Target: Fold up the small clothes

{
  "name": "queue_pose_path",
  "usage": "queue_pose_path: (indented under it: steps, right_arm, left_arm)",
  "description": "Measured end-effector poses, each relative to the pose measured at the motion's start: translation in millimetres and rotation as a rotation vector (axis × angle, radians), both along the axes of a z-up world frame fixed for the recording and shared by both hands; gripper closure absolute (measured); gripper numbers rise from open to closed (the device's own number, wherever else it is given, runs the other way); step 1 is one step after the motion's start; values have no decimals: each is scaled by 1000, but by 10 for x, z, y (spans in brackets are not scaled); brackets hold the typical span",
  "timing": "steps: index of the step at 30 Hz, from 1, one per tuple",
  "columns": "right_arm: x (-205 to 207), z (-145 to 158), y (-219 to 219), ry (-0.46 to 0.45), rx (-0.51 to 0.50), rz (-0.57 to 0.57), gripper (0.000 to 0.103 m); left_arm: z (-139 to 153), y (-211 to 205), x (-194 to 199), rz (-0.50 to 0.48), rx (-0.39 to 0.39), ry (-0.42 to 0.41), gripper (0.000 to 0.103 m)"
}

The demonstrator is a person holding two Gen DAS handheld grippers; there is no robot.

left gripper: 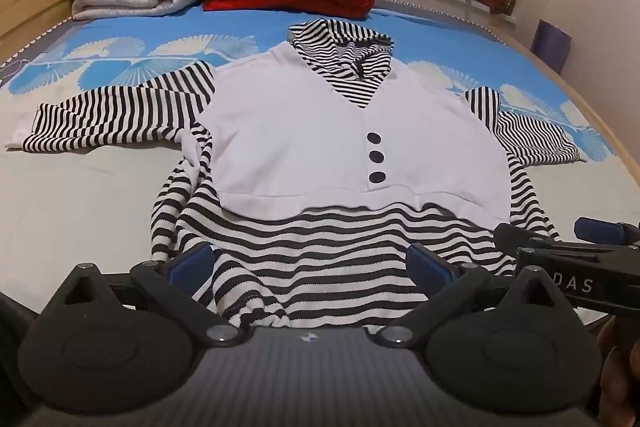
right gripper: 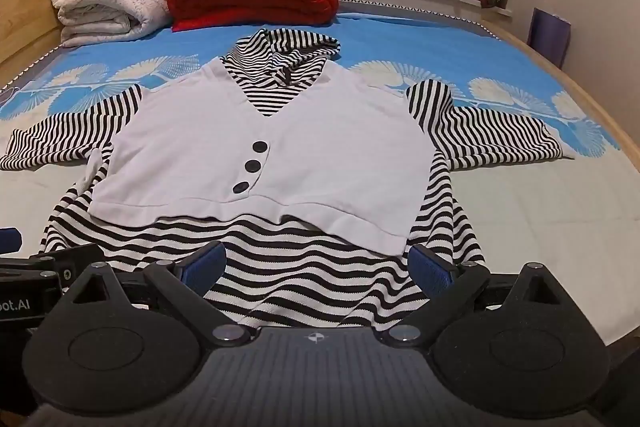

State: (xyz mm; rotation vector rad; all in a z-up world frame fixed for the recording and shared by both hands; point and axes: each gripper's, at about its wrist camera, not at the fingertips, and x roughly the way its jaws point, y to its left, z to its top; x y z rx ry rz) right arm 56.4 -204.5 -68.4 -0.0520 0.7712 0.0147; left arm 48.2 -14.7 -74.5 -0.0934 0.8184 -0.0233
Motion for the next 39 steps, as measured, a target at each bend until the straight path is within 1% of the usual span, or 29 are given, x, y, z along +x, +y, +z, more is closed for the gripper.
queue_pose_path:
  steps: [14,15,34,36,39]
  right_arm:
    - [6,22,38,4,0,0,6]
    - [7,-14,16,0,3,-1,6]
    - [30,-53,-5,8,9,-10,6]
    - [83,-83,-88,13,5,-47,6]
    - [212,-173,-320,48,9,-162,6]
  left_arm:
    - [-36,-3,9,3,3,12,1]
    - [-39,-3,7,4,3,12,1]
    - [-49,10,34,13,11,23,1]
    - [-82,66,78,39,23,39,1]
    - [-185,207,202,110,52,79,1]
